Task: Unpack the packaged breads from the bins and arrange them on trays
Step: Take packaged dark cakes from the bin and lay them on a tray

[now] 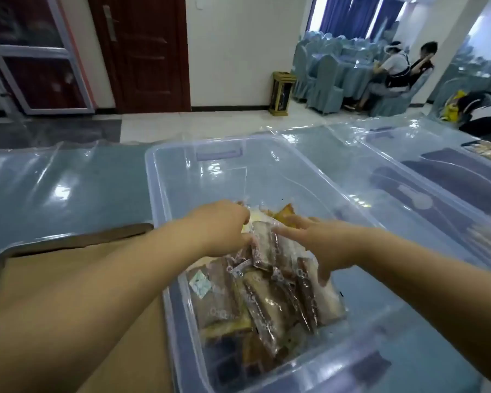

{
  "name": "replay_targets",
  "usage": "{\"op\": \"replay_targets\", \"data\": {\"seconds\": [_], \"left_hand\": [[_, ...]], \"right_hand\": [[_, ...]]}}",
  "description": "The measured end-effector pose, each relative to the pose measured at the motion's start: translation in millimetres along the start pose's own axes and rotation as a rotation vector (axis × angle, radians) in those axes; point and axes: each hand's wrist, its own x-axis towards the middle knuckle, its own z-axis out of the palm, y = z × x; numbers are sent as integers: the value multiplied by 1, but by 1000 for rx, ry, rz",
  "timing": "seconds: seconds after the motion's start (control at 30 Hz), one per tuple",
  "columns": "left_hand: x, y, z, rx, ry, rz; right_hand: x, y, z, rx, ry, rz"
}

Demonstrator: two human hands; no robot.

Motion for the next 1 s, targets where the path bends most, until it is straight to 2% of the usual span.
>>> {"op": "replay_targets", "data": {"seconds": [0.17,0.37,0.47,0.63,0.77,1.0], "left_hand": [[38,5,5,48,-142,-115],[67,9,18,-103,-181,-187],[73,7,31,-192,-181,-209],[77,7,36,-325,-137,-241],[68,8,26,-412,-94,-275],[32,14,8,-250,-177,-344]], "right_hand": [[21,11,13,-146,50,-116],[20,22,11,-165,161,-209],[20,24,13,-175,218,-239],[23,27,11,-203,219,-225],[19,35,7,-111,233,-212],[11,33,-5,-52,238,-156]]}}
